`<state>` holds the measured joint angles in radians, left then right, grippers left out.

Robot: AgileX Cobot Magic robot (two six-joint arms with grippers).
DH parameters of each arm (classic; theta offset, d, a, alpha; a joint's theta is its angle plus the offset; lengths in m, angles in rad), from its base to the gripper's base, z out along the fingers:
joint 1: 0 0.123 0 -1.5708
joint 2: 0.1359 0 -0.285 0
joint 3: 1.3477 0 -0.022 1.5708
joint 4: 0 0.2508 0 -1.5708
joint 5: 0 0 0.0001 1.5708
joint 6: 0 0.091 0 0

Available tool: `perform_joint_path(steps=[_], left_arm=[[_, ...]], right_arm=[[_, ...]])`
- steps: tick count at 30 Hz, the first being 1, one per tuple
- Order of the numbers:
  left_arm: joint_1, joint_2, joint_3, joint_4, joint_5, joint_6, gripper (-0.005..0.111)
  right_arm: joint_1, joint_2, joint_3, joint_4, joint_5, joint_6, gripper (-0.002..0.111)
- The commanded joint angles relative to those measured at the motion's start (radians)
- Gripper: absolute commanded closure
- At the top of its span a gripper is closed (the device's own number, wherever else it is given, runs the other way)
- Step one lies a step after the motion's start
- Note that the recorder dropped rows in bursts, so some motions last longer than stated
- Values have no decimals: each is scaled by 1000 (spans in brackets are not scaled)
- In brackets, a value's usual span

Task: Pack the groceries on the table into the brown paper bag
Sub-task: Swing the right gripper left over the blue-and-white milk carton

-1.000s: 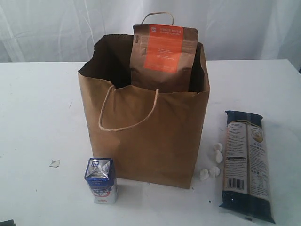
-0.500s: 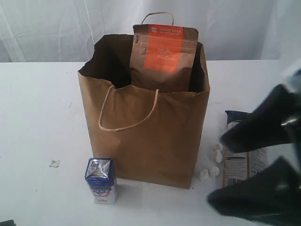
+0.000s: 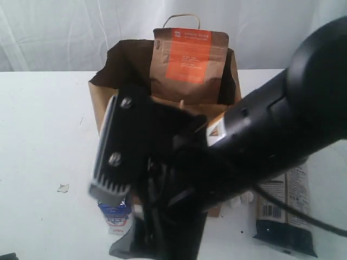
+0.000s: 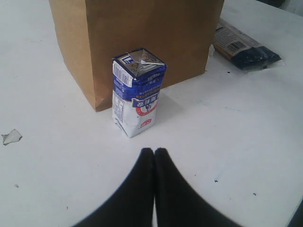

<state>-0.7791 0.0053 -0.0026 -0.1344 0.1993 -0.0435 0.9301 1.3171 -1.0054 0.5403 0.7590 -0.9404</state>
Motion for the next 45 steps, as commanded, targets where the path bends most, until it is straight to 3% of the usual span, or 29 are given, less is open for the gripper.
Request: perform_joint_path(steps=[1,18,22,29,45], left_arm=[[0,-5,3,-7,5,0,107],[0,-5,3,-7,5,0,107],[0,-5,3,-7,5,0,107],[0,-5,3,-7,5,0,107],[0,-5,3,-7,5,0,107]], right_arm=[[56,74,3,3,-84,-106,46],[87,248,-10,-147,-341,-125,46],[87,280,-52,-336,-345,66,46],[87,285,-64,-448,-339,216,46],[85,359,-74,-451,-390,212,46]])
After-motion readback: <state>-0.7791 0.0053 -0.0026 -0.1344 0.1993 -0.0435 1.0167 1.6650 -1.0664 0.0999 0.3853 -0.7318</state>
